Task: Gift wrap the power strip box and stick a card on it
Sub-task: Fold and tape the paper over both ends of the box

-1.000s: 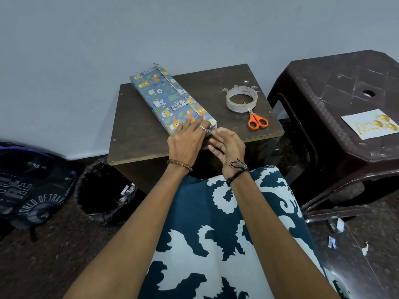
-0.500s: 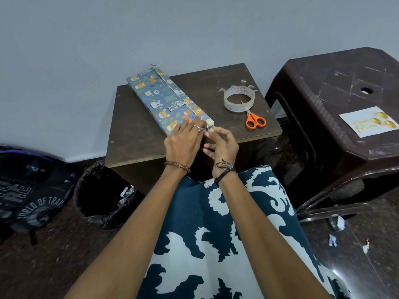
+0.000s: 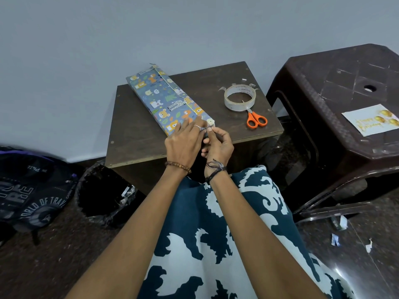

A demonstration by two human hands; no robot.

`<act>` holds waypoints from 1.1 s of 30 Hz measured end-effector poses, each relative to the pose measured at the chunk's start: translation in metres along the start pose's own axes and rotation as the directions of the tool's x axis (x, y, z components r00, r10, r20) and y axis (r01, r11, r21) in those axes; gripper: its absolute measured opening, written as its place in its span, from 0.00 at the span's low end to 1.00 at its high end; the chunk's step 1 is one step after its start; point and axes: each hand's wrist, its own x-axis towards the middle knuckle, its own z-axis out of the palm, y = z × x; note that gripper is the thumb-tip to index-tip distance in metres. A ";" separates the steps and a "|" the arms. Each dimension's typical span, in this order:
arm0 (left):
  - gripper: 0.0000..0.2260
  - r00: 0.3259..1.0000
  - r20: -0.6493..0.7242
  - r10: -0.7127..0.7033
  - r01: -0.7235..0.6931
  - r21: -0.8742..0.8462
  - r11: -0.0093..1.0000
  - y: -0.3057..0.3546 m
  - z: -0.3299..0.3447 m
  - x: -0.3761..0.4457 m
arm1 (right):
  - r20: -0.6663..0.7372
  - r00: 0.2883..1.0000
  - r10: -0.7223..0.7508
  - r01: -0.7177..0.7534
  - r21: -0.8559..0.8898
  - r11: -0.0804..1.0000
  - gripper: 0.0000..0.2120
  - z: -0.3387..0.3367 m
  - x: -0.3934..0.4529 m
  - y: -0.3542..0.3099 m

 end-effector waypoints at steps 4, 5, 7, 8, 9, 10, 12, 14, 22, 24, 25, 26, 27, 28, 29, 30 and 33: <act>0.16 0.999 -0.030 -0.023 0.024 0.022 0.999 0.002 0.003 0.000 | -0.032 0.999 -0.014 0.014 0.028 1.000 0.05 0.003 0.001 0.004; 0.16 0.999 -0.032 -0.030 0.031 0.011 0.999 0.002 0.004 0.000 | -0.039 0.999 -0.019 0.020 0.036 0.999 0.04 0.004 0.002 0.004; 0.17 0.999 -0.031 -0.042 0.041 -0.029 0.999 0.001 0.005 -0.001 | -0.057 0.998 -0.026 0.029 0.038 0.999 0.04 0.005 0.003 0.005; 0.17 0.998 -0.033 -0.045 0.044 -0.042 0.998 0.001 0.005 -0.001 | -0.065 0.997 -0.030 0.032 0.038 0.999 0.04 0.005 0.003 0.005; 0.16 0.998 -0.039 -0.045 0.043 -0.047 0.998 0.001 0.003 0.000 | -0.070 0.997 -0.032 0.035 0.046 0.998 0.04 0.006 0.003 0.006; 0.16 0.998 -0.046 -0.041 0.039 -0.045 0.998 0.001 0.002 0.000 | -0.072 0.997 -0.034 0.038 0.064 0.997 0.04 0.006 0.002 0.006; 0.16 0.997 -0.066 -0.030 0.028 -0.043 0.999 0.002 -0.001 -0.001 | -0.073 0.997 -0.031 0.038 0.091 0.995 0.02 0.007 0.002 0.006; 0.16 0.997 -0.074 -0.033 0.029 -0.061 0.998 0.001 -0.001 -0.002 | -0.085 0.996 -0.020 0.027 0.084 0.996 0.05 0.006 0.002 0.005; 0.16 0.996 -0.013 -0.092 0.090 -0.118 0.989 -0.001 0.002 0.000 | 0.019 0.998 0.053 -0.051 -0.067 0.996 0.20 -0.005 0.017 -0.006; 0.14 0.996 -0.012 -0.088 0.086 -0.110 0.990 -0.001 0.003 -0.001 | 0.082 0.995 0.057 -0.040 -0.193 0.980 0.16 -0.010 0.022 -0.013; 0.14 0.996 -0.022 -0.085 0.082 -0.099 0.992 -0.001 0.002 -0.001 | 0.111 0.992 0.059 -0.029 -0.255 0.966 0.15 -0.012 0.025 -0.016; 0.14 0.996 -0.034 -0.086 0.082 -0.095 0.992 -0.001 0.002 -0.001 | 0.144 0.988 0.061 -0.014 -0.307 0.951 0.13 -0.014 0.028 -0.019; 0.13 0.995 -0.045 -0.090 0.085 -0.105 0.991 0.000 0.001 -0.001 | 0.179 0.982 0.065 0.002 -0.351 0.936 0.12 -0.016 0.030 -0.023; 0.13 0.994 -0.050 -0.096 0.090 -0.118 0.989 0.001 0.001 0.000 | 0.213 0.975 0.071 0.019 -0.392 0.920 0.10 -0.018 0.033 -0.026; 0.12 0.993 -0.054 -0.104 0.097 -0.127 0.987 0.002 0.001 0.000 | 0.245 0.966 0.078 0.036 -0.430 0.902 0.08 -0.020 0.036 -0.030; 0.12 0.992 -0.059 -0.109 0.100 -0.128 0.987 0.003 0.001 0.000 | 0.274 0.958 0.090 0.050 -0.466 0.883 0.06 -0.021 0.039 -0.034; 0.06 0.991 -0.091 -0.100 0.089 -0.122 0.989 0.003 0.000 0.000 | 0.333 0.933 0.136 0.074 -0.548 0.833 0.06 -0.022 0.050 -0.045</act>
